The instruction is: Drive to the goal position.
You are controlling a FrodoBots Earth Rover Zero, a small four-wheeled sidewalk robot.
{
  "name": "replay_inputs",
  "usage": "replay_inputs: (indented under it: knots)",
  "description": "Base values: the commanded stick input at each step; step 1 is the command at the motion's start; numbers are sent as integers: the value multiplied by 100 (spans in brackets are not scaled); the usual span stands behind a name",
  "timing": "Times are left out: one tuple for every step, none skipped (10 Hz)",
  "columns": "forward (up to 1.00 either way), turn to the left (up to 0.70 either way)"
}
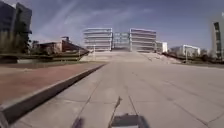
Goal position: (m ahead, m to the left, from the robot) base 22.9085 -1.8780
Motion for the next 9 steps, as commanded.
replay_inputs:
  knots:
    - [70,0]
    - [70,0]
    - [70,0]
    - [70,0]
    - [70,0]
    - [70,0]
    - [70,0]
    - [70,0]
    - [70,0]
